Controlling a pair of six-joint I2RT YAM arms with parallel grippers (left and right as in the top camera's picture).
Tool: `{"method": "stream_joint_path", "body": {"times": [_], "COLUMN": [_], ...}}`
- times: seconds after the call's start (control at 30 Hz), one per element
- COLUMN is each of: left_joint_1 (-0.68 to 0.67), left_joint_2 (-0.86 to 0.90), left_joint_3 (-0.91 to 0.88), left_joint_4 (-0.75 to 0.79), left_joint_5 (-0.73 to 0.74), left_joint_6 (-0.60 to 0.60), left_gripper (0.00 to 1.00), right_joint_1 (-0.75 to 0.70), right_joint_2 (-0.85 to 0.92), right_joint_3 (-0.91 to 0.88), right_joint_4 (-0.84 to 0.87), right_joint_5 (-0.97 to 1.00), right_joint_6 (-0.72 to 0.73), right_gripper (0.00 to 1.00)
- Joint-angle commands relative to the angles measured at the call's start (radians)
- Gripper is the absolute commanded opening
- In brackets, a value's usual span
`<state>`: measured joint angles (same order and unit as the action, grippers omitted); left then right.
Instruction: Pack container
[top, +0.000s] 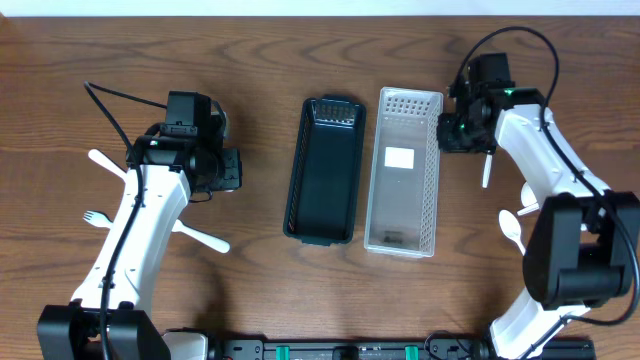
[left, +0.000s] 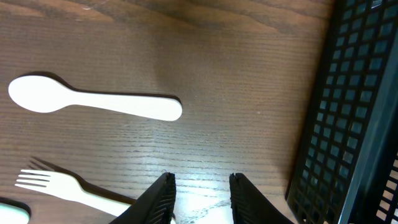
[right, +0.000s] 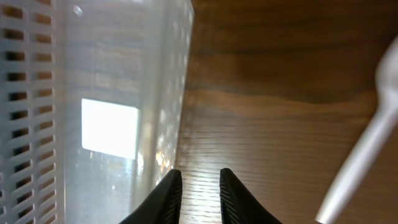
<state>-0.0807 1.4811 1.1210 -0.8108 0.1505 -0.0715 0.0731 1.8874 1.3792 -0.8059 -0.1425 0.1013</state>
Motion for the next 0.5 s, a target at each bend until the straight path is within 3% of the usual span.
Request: {"method": "stream_joint_path", "body": {"times": [0.0, 0.37, 0.47], "left_joint_1": [-0.004, -0.004, -0.004], "left_joint_2": [0.004, 0.004, 0.004], "left_joint_3": [0.018, 0.018, 0.018], "left_joint_4": [-0.004, -0.004, -0.004], "left_joint_5": [-0.003, -0.003, -0.003], "left_joint_6": [0.006, 0.006, 0.006], "left_gripper": [0.33, 0.34, 0.39], "right_joint_1": [-0.002, 0.023, 0.023], "right_joint_2": [0.037, 0.047, 0.047], "right_joint_3": [0.016, 0.016, 0.016], "right_joint_4": [0.003, 0.015, 0.018], "right_joint_5": [-0.114, -0.276, -0.296], "right_joint_6": [-0.032, -0.13, -0.133], "right_gripper": [0.24, 0.26, 0.26]}}
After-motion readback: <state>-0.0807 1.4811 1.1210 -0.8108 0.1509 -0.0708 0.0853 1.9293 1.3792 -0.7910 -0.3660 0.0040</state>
